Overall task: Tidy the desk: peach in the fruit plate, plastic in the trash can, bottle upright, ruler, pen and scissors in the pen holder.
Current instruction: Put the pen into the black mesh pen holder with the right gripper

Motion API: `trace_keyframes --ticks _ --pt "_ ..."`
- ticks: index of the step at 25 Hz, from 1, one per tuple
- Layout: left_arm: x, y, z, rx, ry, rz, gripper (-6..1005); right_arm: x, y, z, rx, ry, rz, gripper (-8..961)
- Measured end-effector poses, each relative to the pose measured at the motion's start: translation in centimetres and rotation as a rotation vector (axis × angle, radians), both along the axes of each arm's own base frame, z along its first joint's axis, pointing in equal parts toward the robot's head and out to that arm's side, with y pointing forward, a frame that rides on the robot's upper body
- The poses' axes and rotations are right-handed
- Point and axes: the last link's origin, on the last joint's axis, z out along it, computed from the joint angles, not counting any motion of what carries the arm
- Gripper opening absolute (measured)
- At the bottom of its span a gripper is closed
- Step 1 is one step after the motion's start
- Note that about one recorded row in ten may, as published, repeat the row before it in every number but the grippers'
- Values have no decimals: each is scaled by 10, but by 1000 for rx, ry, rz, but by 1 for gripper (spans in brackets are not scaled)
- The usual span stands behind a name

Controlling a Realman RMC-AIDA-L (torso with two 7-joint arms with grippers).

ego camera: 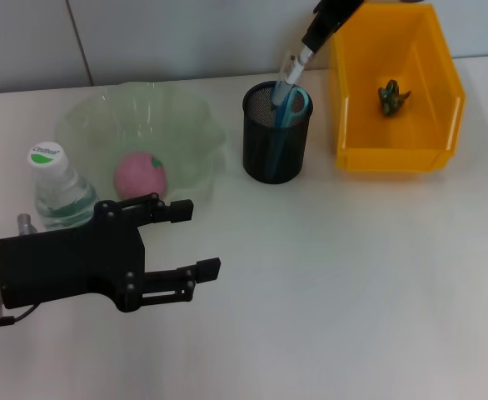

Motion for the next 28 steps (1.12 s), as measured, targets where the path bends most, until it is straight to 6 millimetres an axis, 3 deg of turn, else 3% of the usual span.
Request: trace_keyframes --ticks 12,25,28 --pt "0 -3 -5 -17 -43 12 798 14 16 -42 -6 -63 -11 177" --pt "2 -1 -5 -19 -52 10 798 22 15 -52 -13 -62 -34 187" --pt "2 -1 -5 -19 -52 10 798 22 16 -51 -5 -60 -36 246"
